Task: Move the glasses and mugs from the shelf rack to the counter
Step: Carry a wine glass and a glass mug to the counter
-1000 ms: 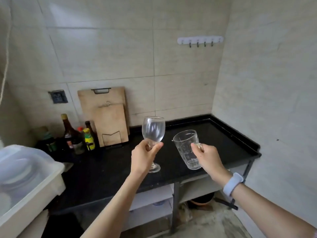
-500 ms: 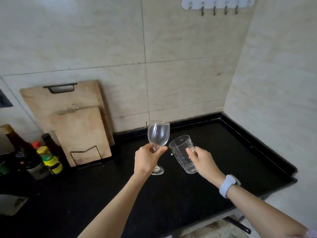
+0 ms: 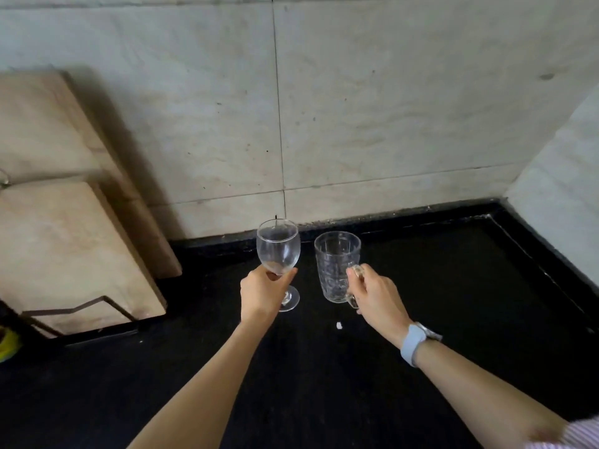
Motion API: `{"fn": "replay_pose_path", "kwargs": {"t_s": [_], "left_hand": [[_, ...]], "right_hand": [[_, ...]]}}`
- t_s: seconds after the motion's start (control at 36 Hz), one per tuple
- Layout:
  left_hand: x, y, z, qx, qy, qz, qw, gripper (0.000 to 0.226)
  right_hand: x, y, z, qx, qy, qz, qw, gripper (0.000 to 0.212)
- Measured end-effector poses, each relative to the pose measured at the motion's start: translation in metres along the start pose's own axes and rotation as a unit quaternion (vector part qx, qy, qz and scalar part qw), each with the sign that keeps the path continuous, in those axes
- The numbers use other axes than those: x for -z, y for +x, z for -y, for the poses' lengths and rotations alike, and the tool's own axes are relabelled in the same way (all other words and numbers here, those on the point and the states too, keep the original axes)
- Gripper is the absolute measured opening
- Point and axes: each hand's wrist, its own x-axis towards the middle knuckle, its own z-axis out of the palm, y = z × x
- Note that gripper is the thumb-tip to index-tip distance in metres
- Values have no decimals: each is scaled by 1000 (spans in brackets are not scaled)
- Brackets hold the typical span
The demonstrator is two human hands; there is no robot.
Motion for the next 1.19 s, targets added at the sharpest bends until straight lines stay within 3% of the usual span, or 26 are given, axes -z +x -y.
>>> {"fn": "replay_pose_path", "kwargs": {"t_s": [0.19, 0.39, 0.78, 0.97, 1.06, 1.19], "left_hand": [[-26, 59, 21, 3, -8, -35, 999, 20], [-40, 87, 34, -18, -4, -53, 998, 21], [-58, 113, 45, -18, -3, -50, 999, 26], [-59, 116, 44, -7, 12, -45, 999, 31], [-58, 111, 46, -4, 28, -42, 999, 22], [-50, 91, 45, 8, 80, -34, 996, 37]], "right_hand": [[-46, 45, -13, -19, 93, -29, 995, 31], [-74, 71, -20, 7, 112, -82, 990, 30], [-104, 91, -34, 5, 141, -107, 984, 30], [-110, 93, -32, -13, 127, -85, 988, 32], [-110, 92, -32, -27, 121, -52, 991, 27], [-97, 81, -32, -16, 68, -36, 997, 28]]}}
